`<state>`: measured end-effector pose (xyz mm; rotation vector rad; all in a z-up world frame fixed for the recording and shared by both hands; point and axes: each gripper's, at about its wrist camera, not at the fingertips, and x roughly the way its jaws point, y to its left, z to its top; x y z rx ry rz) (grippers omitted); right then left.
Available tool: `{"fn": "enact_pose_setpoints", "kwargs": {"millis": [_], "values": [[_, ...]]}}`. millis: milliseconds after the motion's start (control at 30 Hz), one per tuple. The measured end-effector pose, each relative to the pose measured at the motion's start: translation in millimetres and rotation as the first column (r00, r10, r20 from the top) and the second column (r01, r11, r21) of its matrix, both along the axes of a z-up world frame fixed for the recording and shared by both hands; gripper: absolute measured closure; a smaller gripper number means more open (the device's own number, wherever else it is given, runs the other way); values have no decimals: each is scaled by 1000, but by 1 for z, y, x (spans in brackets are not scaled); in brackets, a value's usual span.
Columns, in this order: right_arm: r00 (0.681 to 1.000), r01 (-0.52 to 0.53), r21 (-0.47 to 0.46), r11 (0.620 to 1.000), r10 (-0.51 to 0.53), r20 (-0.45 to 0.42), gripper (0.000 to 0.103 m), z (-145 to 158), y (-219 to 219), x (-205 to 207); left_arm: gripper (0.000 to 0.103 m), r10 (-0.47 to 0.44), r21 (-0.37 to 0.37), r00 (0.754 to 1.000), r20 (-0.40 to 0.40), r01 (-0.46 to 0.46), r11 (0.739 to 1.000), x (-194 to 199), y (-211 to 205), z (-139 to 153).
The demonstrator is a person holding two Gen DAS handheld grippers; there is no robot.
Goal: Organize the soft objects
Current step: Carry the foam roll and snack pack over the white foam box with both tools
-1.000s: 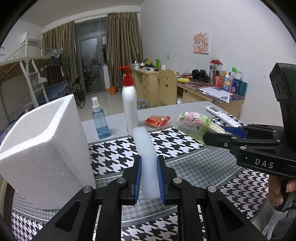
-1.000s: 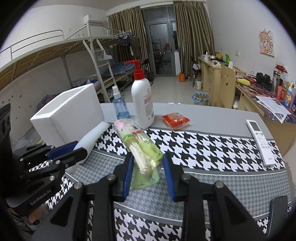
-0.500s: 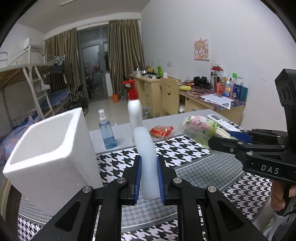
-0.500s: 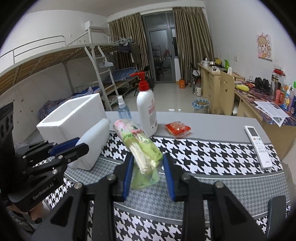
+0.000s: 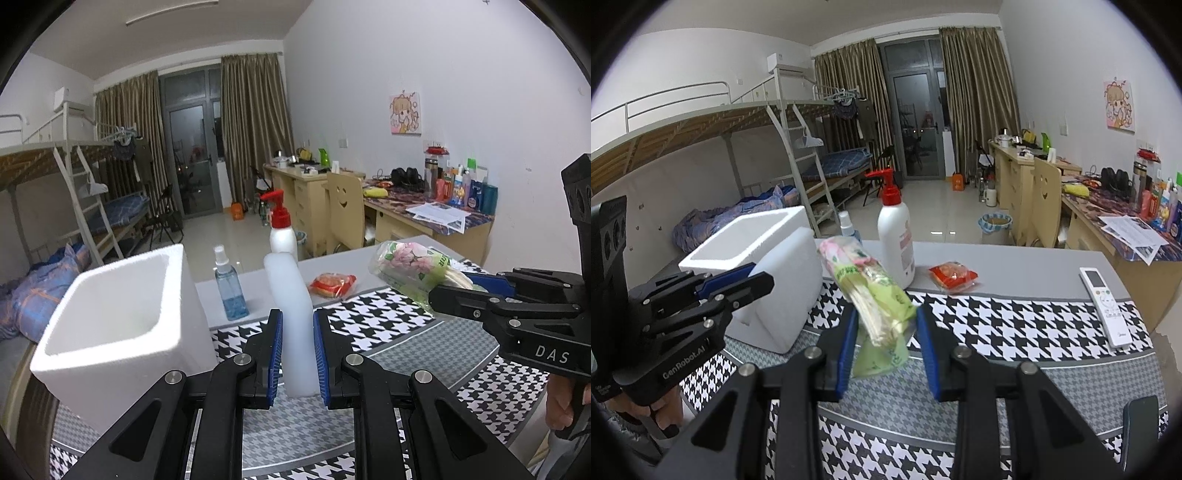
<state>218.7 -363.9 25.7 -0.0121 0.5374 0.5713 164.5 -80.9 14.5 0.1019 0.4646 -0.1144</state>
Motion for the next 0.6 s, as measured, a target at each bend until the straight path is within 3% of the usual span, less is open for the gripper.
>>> {"fn": "enact_pose_setpoints", "kwargs": {"millis": [600], "values": [[998,-25,26,999,23,62,66,24,15,-9,85,14,-3,996,83,-14,1000,-6,6,21]]}}
